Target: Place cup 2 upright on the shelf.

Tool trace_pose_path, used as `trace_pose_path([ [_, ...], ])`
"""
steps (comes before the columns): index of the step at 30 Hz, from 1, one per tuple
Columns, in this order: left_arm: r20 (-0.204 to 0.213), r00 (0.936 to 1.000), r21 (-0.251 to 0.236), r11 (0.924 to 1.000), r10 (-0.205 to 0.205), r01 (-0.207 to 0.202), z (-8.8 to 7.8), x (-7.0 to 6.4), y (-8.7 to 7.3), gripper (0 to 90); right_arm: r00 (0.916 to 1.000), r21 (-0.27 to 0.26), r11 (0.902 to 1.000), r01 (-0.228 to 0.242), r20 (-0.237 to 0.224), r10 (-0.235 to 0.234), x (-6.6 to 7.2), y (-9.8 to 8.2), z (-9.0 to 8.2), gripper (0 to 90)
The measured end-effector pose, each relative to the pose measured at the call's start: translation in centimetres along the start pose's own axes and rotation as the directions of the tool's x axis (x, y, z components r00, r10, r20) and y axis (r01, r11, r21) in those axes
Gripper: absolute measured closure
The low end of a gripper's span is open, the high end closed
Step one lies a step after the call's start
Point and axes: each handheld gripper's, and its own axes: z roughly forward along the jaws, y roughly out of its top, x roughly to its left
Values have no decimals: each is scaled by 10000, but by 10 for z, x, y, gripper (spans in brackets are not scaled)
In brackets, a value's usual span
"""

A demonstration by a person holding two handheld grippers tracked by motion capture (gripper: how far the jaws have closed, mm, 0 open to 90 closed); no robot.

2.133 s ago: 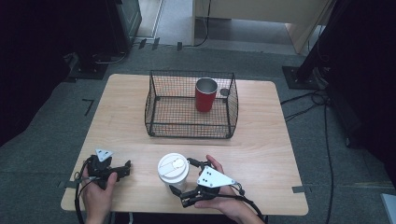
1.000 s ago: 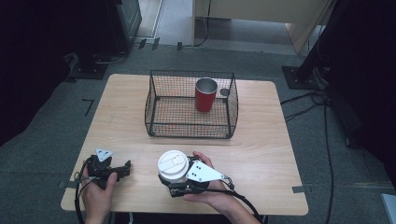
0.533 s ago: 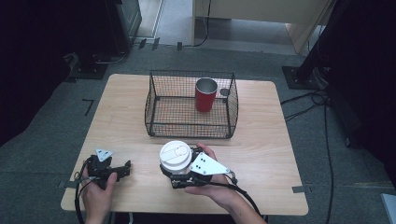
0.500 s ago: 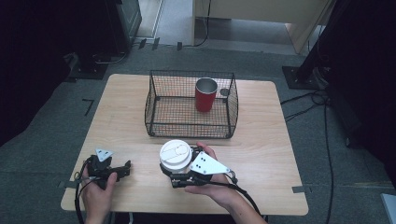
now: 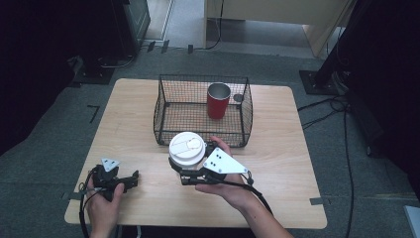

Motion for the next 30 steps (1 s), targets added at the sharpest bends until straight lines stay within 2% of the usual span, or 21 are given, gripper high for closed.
trace_pose_path([
  [14,-4,10000,2,10000,5,-5,0,0,0,0,9986,-781,9966,275,462,-239,-16,33,11,159],
  [23,-5,10000,1,10000,5,-5,0,0,0,0,9963,-1245,9909,520,738,-430,-25,56,18,159],
  [30,26,10000,3,10000,49,-49,0,0,0,0,9938,-1536,9866,548,1046,-389,-34,66,23,159],
])
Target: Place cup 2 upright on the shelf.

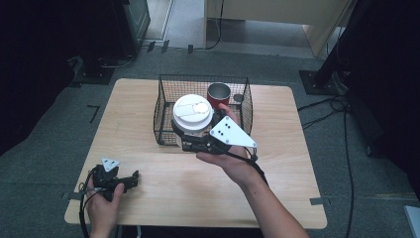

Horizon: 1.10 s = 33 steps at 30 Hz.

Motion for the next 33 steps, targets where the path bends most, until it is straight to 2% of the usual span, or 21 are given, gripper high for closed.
trace_pose_path([
  [17,18,10000,11,10000,-7,7,0,0,0,0,9979,-221,9996,-149,625,163,-28,7,28,159],
  [26,29,10000,10,10000,1,-2,0,0,0,0,9970,-316,9994,-128,759,151,-35,12,50,159],
  [33,52,10000,-6,10000,-4,4,0,0,0,0,9955,-210,9996,-204,925,223,-40,7,65,159],
])
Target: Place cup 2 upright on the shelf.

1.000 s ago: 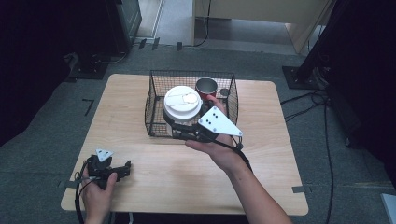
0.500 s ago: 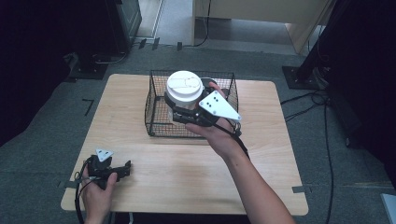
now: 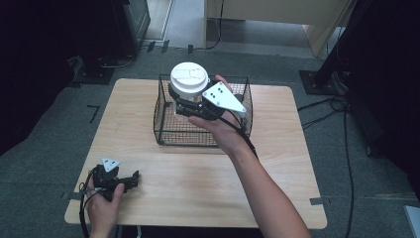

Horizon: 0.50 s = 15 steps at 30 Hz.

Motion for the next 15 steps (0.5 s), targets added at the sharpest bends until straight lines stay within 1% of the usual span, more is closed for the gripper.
trace_pose_path([
  [5,18,10000,-14,10000,2,-2,0,0,0,0,9998,65,9999,-135,160,134,-4,-4,11,159],
  [15,11,10000,-31,10000,18,-18,0,0,0,0,9991,291,9995,-91,409,79,-13,-11,32,159],
])
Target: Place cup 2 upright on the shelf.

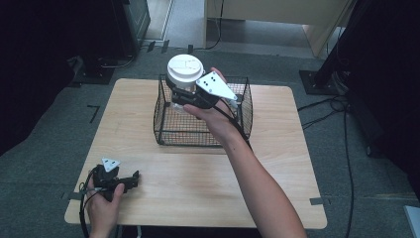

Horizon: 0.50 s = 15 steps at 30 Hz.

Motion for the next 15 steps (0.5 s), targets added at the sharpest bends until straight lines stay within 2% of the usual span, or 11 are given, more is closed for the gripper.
trace_pose_path([
  [9,20,10000,1,10000,6,-6,0,0,0,0,9992,300,9992,-259,301,250,-13,-19,14,159],
  [15,18,10000,-1,10000,3,-3,0,0,0,0,9988,614,9979,-204,449,177,-19,-33,22,159],
])
